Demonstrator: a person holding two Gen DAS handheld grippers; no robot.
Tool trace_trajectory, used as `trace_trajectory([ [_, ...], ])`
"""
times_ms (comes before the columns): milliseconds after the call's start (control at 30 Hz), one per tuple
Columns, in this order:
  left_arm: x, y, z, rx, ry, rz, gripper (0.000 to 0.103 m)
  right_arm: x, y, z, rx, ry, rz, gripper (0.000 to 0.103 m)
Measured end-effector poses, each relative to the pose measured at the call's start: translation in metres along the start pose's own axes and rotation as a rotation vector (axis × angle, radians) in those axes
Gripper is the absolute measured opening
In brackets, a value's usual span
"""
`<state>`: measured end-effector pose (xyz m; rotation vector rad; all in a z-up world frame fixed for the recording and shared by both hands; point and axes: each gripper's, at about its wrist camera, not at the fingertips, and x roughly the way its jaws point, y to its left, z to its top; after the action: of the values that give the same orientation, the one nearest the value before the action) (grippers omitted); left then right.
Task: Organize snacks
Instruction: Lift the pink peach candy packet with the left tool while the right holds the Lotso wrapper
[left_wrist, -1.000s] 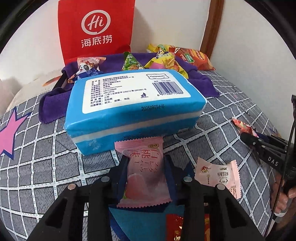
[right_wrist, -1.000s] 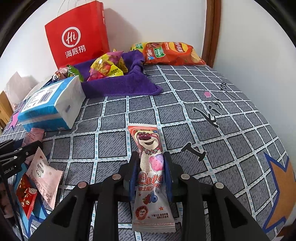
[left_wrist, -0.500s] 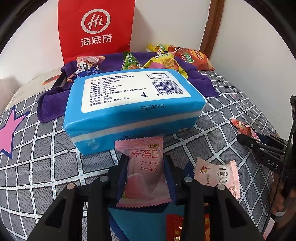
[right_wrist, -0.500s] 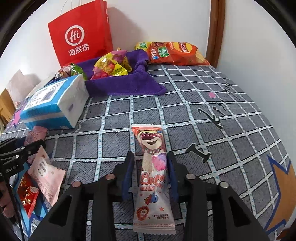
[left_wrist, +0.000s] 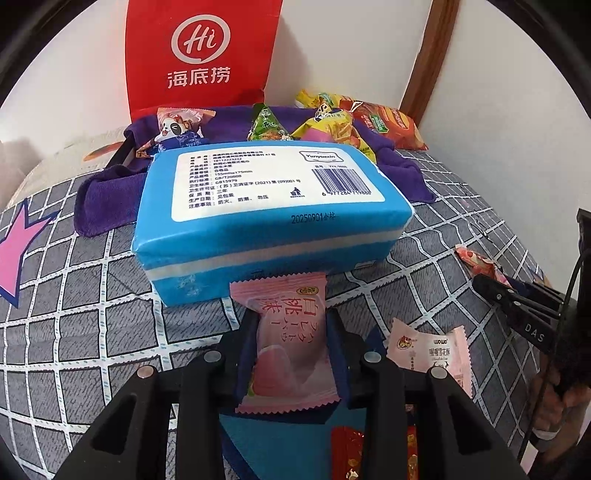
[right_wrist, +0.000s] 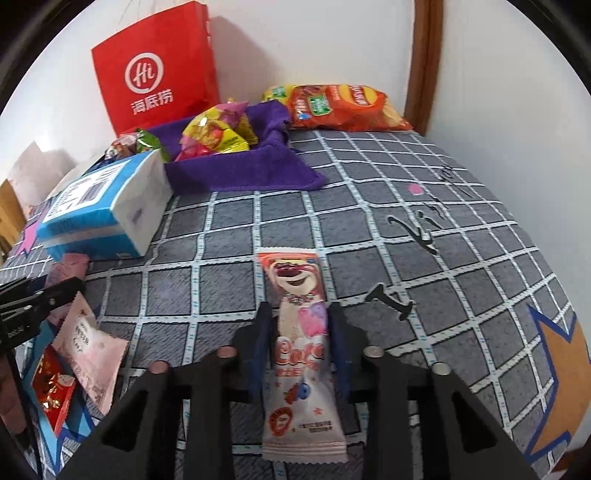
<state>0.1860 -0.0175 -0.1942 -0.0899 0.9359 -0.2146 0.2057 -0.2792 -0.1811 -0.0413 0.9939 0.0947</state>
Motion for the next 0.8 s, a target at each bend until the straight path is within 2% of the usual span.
trace_trajectory([
  [100, 0.0, -0.001, 0.0, 0.003, -0.001, 0.003, 0.033, -0.001, 0.001, 0.0, -0.006, -0.005, 0.007, 0.023],
  [467, 0.0, -0.004, 0.0, 0.018, 0.004, 0.003, 0.032, -0.005, 0.008, 0.0, -0.039, -0.005, -0.071, 0.02],
  [667, -0.002, 0.002, 0.003, -0.014, 0.018, 0.014, 0.032, -0.045, 0.011, 0.005, 0.002, -0.034, -0.072, 0.02],
  [800, -0.014, 0.004, 0.004, -0.05, 0.051, -0.052, 0.032, -0.08, 0.019, 0.011, -0.013, -0.073, -0.105, 0.02],
])
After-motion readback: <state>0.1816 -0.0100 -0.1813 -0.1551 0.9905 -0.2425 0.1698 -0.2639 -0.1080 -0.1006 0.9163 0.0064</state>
